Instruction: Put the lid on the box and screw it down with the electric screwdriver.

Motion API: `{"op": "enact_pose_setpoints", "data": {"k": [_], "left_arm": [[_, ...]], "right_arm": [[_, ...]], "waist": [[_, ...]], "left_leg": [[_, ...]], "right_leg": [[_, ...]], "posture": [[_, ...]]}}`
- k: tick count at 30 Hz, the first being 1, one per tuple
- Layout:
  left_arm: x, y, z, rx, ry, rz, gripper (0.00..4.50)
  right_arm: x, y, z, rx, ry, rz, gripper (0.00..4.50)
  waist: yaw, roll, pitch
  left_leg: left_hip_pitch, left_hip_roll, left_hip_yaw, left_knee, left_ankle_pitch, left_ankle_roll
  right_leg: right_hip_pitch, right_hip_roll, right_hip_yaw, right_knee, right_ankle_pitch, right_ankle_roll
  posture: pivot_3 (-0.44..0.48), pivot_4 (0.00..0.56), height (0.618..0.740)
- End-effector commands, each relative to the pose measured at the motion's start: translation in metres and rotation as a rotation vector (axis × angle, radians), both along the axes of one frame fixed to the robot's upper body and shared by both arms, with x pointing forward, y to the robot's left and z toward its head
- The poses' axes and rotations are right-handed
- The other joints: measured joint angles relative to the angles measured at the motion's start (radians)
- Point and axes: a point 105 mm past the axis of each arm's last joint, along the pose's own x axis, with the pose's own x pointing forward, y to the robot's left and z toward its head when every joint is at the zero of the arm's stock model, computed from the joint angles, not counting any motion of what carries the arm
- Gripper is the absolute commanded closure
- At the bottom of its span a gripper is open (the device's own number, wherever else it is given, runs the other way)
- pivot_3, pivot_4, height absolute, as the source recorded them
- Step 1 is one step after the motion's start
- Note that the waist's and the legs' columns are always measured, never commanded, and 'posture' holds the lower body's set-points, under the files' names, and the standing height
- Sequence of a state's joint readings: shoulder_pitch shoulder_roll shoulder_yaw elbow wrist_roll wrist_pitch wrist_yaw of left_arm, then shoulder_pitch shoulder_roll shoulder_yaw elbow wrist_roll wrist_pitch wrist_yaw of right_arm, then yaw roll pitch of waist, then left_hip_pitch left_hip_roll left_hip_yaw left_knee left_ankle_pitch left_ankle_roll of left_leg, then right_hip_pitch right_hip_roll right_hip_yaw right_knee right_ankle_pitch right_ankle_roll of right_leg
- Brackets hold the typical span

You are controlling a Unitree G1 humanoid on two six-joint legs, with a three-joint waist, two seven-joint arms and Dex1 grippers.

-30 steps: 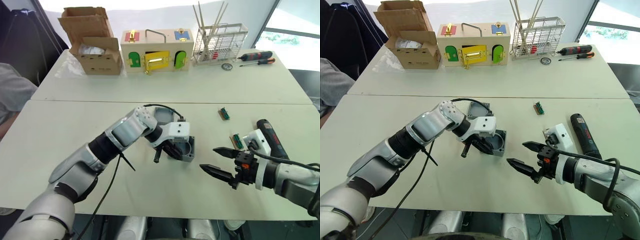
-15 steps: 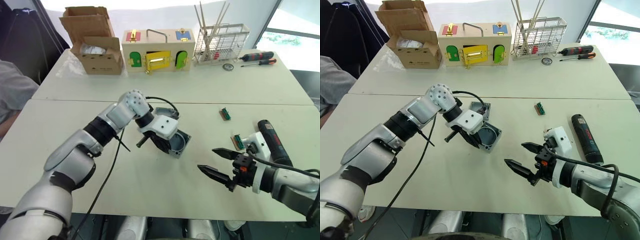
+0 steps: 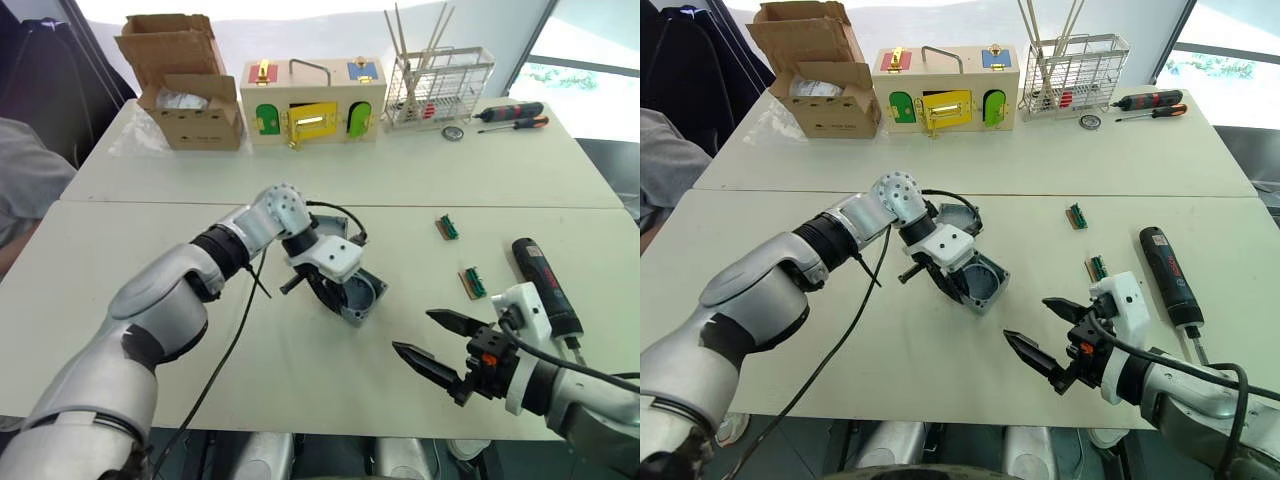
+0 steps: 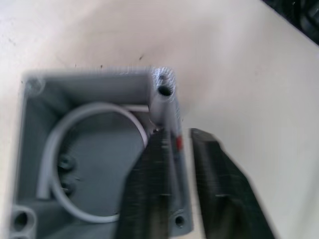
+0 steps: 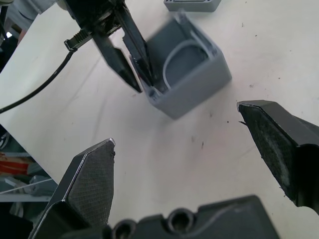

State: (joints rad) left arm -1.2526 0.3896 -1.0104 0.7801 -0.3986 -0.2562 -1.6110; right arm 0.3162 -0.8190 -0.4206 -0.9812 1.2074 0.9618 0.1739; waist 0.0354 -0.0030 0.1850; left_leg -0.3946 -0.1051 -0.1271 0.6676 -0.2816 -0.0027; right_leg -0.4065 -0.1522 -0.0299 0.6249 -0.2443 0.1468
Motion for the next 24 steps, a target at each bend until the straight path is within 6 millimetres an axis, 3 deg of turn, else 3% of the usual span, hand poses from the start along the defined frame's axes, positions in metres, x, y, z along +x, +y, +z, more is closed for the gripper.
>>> {"op": "enact_pose_setpoints", "data": {"k": [1, 3, 5, 8, 10, 12, 13, 17, 21, 24], "left_arm": [[-0.001, -0.004, 0.015, -0.047, 0.009, -0.003, 1.92], [0.004, 0.000, 0.023, -0.055, 0.015, 0.044, 0.89], [0.010, 0.007, 0.037, -0.079, 0.015, 0.101, 0.89], [0.026, 0.023, 0.077, -0.209, 0.042, 0.282, 0.89], [0.038, 0.031, 0.096, -0.305, 0.043, 0.431, 0.89], [0.064, 0.042, 0.105, -0.371, -0.041, 0.690, 0.89], [0.078, 0.053, 0.104, -0.347, -0.037, 0.863, 0.89], [0.101, 0.078, 0.094, -0.280, 0.126, 1.398, 0.89], [0.110, 0.086, 0.071, -0.246, 0.211, 1.704, 0.89], [0.113, 0.087, 0.055, -0.224, 0.221, 1.790, 0.89]], "right_arm": [[-0.004, 0.005, 0.013, -0.008, -0.045, 0.033, 0.00], [-0.002, 0.004, 0.014, -0.015, -0.044, 0.043, 0.00], [0.000, 0.002, 0.017, -0.032, -0.047, 0.059, 0.00], [0.010, -0.004, 0.033, -0.059, -0.087, 0.094, 0.00], [0.018, -0.005, 0.047, -0.063, -0.124, 0.123, 0.00], [0.026, -0.004, 0.059, -0.073, -0.158, 0.162, 0.00], [0.031, -0.003, 0.064, -0.083, -0.172, 0.187, 0.00], [0.046, 0.005, 0.070, -0.125, -0.204, 0.287, 0.00], [0.065, 0.014, 0.073, -0.150, -0.242, 0.363, 0.00], [0.073, 0.019, 0.074, -0.166, -0.265, 0.400, 0.00]], "waist": [[0.000, 0.000, 0.000], [-0.001, 0.000, 0.000], [-0.005, -0.001, 0.000], [-0.021, -0.002, 0.001], [-0.027, -0.002, 0.001], [-0.029, -0.002, 0.001], [-0.029, -0.002, 0.001], [-0.033, -0.006, 0.004], [-0.033, -0.007, 0.004], [-0.034, -0.007, 0.004]], "left_leg": [[0.000, 0.000, 0.000, 0.000, 0.000, 0.000], [0.001, 0.000, 0.000, 0.000, 0.000, 0.000], [0.001, 0.000, 0.000, 0.000, 0.000, 0.000], [0.001, 0.000, 0.000, 0.000, 0.000, 0.000], [0.001, 0.000, 0.000, 0.000, 0.000, 0.000], [0.002, 0.001, 0.000, 0.000, 0.000, 0.000], [0.002, 0.001, 0.000, -0.001, 0.000, 0.001], [0.002, -0.001, 0.000, 0.000, 0.000, 0.001], [0.001, -0.001, -0.001, 0.000, 0.000, 0.000], [0.001, -0.002, -0.001, 0.000, 0.004, -0.007]], "right_leg": [[0.000, 0.000, 0.000, 0.000, 0.000, 0.000], [0.000, 0.000, 0.000, 0.000, 0.000, 0.000], [0.000, 0.001, 0.000, 0.001, 0.000, 0.000], [-0.001, 0.000, 0.000, 0.003, -0.001, 0.001], [-0.001, 0.000, 0.000, 0.003, -0.001, 0.001], [0.000, 0.000, 0.000, 0.003, -0.002, 0.002], [0.000, 0.000, 0.000, 0.003, -0.002, 0.003], [0.000, 0.001, 0.000, 0.005, -0.003, 0.004], [-0.001, 0.000, 0.000, 0.005, -0.004, 0.005], [-0.001, -0.001, 0.000, 0.005, -0.004, 0.005]], "posture": [[0.000, 0.150, 0.740], [0.000, 0.150, 0.740], [0.000, 0.150, 0.740], [0.000, 0.150, 0.740], [0.000, 0.150, 0.740], [0.000, 0.150, 0.740], [0.000, 0.150, 0.740], [0.000, 0.150, 0.740], [0.000, 0.150, 0.740], [0.000, 0.150, 0.740]]}}
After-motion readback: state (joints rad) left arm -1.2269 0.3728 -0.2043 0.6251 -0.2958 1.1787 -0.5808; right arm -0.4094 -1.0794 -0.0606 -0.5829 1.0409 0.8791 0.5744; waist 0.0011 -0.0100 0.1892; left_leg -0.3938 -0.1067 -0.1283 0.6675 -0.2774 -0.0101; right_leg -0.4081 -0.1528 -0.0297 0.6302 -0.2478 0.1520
